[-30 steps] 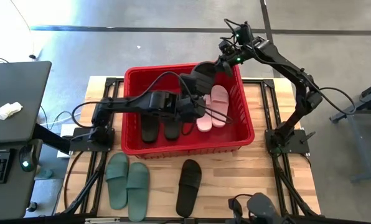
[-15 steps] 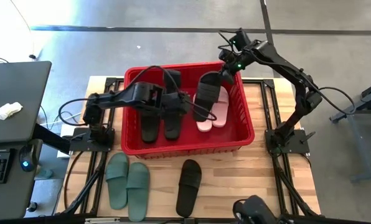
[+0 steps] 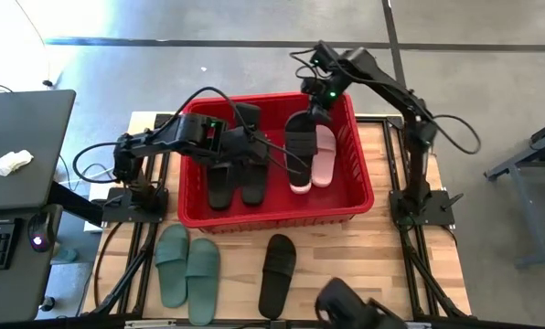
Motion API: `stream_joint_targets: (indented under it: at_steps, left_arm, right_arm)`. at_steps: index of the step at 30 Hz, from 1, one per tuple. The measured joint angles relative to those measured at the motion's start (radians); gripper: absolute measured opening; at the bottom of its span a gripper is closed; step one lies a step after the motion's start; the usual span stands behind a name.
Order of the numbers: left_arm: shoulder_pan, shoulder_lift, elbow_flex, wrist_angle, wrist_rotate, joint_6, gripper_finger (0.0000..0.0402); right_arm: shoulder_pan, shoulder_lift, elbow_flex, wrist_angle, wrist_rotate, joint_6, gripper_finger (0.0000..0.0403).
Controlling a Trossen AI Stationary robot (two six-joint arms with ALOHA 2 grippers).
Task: Pick and place slides into bin
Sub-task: Stack the black slipper on top of the pink slipper in the red bin
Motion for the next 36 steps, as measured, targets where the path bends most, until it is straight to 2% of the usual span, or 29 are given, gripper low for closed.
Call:
stream_joint_targets:
  at_steps: [5,10,14,24,32,36]
  left_arm:
    - [0.0,-0.001,-0.001,-0.026,0.006,0.002,0.0161]
    - [0.0,0.0,-0.001,-0.046,0.005,0.002,0.0154]
    - [0.001,0.0,-0.001,-0.057,0.02,0.004,0.0154]
    - [0.076,0.0,-0.001,-0.048,0.16,0.059,0.0154]
    - [0.085,0.0,-0.001,-0.044,0.18,0.096,0.0154]
    - [0.085,0.0,-0.001,-0.038,0.179,0.104,0.0154]
  right_arm:
    - [-0.018,0.12,0.135,-0.028,-0.019,-0.013,0.002]
    - [-0.041,0.191,0.141,-0.092,-0.004,-0.055,0.002]
    - [-0.052,0.236,0.14,-0.114,-0.032,-0.061,0.002]
    - [-0.032,0.273,0.14,-0.099,-0.016,-0.07,0.0019]
    - [-0.019,0.272,0.14,-0.067,0.056,-0.053,0.0019]
    - [-0.001,0.271,0.14,-0.03,0.109,-0.05,0.0052]
